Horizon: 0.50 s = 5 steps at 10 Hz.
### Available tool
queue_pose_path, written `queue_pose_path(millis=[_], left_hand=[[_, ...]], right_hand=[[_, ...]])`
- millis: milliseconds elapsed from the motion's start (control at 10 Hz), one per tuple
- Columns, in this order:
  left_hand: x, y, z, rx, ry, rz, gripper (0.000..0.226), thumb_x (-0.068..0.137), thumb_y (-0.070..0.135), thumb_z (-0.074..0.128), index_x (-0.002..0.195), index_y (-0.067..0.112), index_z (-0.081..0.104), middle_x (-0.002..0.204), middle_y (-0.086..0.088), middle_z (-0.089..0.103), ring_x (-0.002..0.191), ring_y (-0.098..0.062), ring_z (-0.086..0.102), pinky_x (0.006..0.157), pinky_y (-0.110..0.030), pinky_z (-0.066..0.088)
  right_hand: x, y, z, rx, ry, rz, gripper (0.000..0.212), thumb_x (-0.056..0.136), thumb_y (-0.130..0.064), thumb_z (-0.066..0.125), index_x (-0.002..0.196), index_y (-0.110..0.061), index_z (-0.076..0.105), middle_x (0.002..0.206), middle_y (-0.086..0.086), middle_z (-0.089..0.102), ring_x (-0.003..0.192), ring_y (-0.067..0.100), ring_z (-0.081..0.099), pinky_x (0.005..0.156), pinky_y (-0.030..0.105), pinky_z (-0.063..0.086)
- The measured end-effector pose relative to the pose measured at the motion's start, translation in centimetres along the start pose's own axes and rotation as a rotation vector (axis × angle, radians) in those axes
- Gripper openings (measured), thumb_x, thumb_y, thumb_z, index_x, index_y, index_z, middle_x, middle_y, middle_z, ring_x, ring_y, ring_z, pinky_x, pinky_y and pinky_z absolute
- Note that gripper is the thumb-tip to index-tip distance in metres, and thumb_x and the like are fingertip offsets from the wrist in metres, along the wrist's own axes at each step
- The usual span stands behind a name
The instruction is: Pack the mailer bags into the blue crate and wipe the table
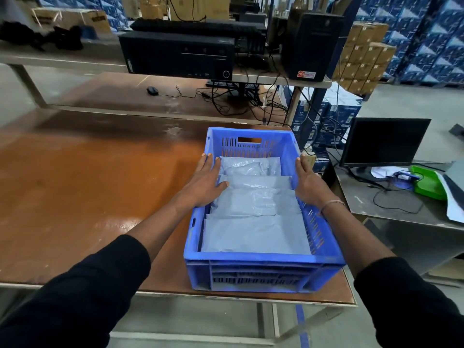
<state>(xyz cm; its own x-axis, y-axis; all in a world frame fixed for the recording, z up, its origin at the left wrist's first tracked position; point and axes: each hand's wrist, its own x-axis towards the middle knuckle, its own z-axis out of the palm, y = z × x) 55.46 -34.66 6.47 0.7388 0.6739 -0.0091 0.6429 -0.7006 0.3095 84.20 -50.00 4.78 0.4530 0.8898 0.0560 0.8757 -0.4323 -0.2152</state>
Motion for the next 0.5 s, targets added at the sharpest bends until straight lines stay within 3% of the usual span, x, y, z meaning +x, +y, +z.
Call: queue_pose_path(millis=[100,300,400,500], left_hand=[[-0.2,0.0,-0.1,-0.018,-0.018,0.009,0.083,0.107,0.048,0.042,0.163,0.006,-0.002,0.171,-0.014,-0.015,0.156,-0.027,-0.021,0.128,-0.038,-0.002],[-0.4,-1.3,-0.3,-0.168,-0.055,0.032,0.085,0.106,0.052,0.041,0.164,0.009,-0.005,0.170,-0.009,-0.020,0.155,-0.022,-0.025,0.127,-0.039,-0.002],[-1.3,-3.0,-1.0,-0.231,-0.085,0.099,0.082,0.107,0.052,0.039,0.164,0.013,-0.004,0.171,-0.004,-0.018,0.155,-0.018,-0.024,0.126,-0.036,-0.003],[-2.1,-6.9,-1.3,-0.184,-0.018,0.165,0.078,0.107,0.051,0.037,0.165,0.012,0.001,0.172,-0.008,-0.011,0.157,-0.020,-0.019,0.126,-0.033,-0.005]], right_hand=[[0.0,0.4,0.0,0.017,-0.023,0.015,0.081,0.092,0.003,0.048,0.159,0.000,0.003,0.169,0.007,-0.013,0.140,0.042,0.040,0.096,0.044,0.051],[-0.7,-0.6,-1.2,0.057,-0.043,0.048,0.075,0.093,0.005,0.046,0.159,0.002,0.009,0.169,0.012,-0.004,0.150,0.037,0.027,0.115,0.043,0.036],[-1.3,-2.2,-1.7,0.096,0.029,0.096,0.057,0.095,-0.012,0.043,0.147,0.011,0.036,0.160,0.026,0.027,0.145,0.046,0.030,0.114,0.048,0.033],[-0.8,-5.4,-1.1,0.035,0.121,0.125,0.055,0.099,-0.031,0.044,0.145,0.000,0.044,0.157,0.017,0.036,0.146,0.042,0.024,0.111,0.061,0.029]])
